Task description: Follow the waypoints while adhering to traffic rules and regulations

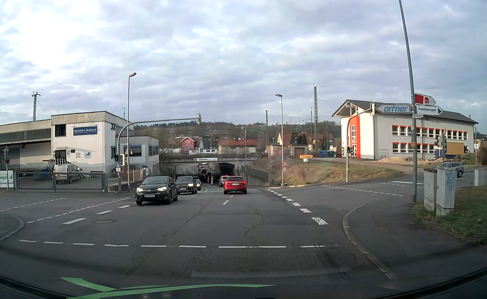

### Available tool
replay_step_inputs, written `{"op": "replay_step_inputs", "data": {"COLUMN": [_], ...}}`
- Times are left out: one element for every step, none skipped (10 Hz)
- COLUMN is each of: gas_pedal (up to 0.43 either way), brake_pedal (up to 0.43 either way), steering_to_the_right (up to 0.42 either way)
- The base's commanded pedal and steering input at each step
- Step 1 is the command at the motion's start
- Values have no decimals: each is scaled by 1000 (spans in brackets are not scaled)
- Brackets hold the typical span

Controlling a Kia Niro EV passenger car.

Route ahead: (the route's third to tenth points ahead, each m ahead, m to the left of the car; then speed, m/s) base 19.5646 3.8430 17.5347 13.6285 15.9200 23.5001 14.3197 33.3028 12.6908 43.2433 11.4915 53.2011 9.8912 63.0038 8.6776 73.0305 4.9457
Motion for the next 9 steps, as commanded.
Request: {"op": "replay_step_inputs", "data": {"gas_pedal": [0,0,0,0,0,0,0,0,0], "brake_pedal": [226,232,238,244,250,256,262,268,274], "steering_to_the_right": [-5,-5,-5,-5,-5,-5,-5,-5,-6]}}
